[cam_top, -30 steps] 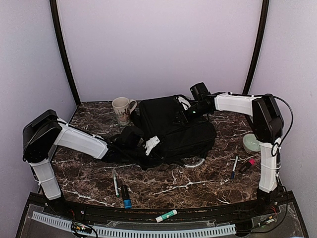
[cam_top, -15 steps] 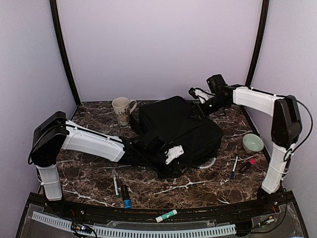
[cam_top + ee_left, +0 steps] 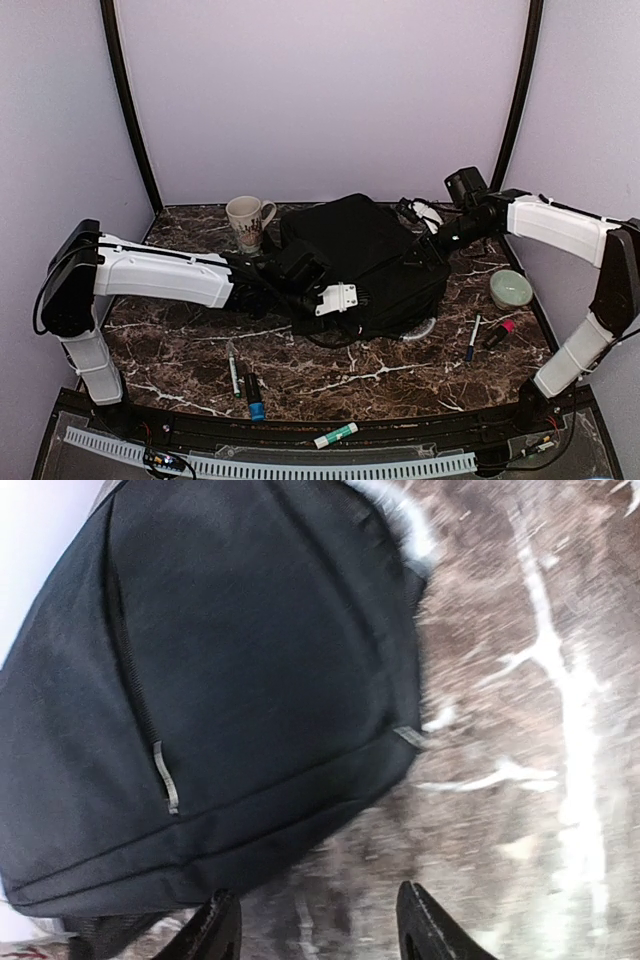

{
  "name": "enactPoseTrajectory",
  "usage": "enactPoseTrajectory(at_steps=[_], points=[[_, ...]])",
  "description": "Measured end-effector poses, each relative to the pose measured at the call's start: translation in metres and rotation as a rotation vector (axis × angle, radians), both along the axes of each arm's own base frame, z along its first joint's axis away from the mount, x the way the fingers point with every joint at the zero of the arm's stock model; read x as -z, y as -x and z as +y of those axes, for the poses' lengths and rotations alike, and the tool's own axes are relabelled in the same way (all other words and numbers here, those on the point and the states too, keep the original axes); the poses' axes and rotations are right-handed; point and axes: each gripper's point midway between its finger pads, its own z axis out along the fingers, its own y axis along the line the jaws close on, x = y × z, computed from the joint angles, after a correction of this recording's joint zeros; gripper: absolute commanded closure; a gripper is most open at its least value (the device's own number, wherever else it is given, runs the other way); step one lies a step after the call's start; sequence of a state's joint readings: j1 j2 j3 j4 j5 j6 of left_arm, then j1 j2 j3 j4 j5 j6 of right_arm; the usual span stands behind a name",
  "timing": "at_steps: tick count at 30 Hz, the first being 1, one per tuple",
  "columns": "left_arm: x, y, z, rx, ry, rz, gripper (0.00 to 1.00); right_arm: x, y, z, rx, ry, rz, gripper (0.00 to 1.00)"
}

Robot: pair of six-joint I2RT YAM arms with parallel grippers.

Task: Pack the student bag
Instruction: Adjust the student bag at the center of the board.

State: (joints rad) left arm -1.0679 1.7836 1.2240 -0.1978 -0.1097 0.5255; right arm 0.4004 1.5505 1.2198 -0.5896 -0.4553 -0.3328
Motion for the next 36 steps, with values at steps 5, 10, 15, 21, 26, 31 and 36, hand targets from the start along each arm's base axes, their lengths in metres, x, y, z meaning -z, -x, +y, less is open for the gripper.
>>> enactPoseTrajectory(at_steps=[5,10,15,21,26,31,36], points=[[0.017,-0.033,0.01,0.022,-0.116,-0.101,0.44,0.034,0.028,-0.005,-0.055,0.019,0.085,0.33],[0.022,-0.056,0.003,0.064,-0.153,-0.158,0.5,0.057,0.04,-0.014,-0.058,0.065,0.122,0.33],[0.033,-0.061,-0.014,0.121,-0.169,-0.164,0.71,0.061,0.036,-0.019,-0.049,0.1,0.105,0.34],[0.033,-0.054,-0.03,0.167,-0.118,-0.099,0.97,0.074,0.027,-0.029,-0.006,0.159,0.106,0.34],[0.024,-0.042,-0.045,0.192,-0.045,-0.041,1.0,0.085,0.01,-0.048,0.076,0.207,0.105,0.34],[0.023,-0.02,-0.059,0.205,0.005,0.026,1.0,0.111,0.0,-0.06,0.121,0.28,0.145,0.34],[0.021,0.001,-0.073,0.202,0.056,0.098,1.0,0.115,-0.004,-0.06,0.127,0.292,0.165,0.35]])
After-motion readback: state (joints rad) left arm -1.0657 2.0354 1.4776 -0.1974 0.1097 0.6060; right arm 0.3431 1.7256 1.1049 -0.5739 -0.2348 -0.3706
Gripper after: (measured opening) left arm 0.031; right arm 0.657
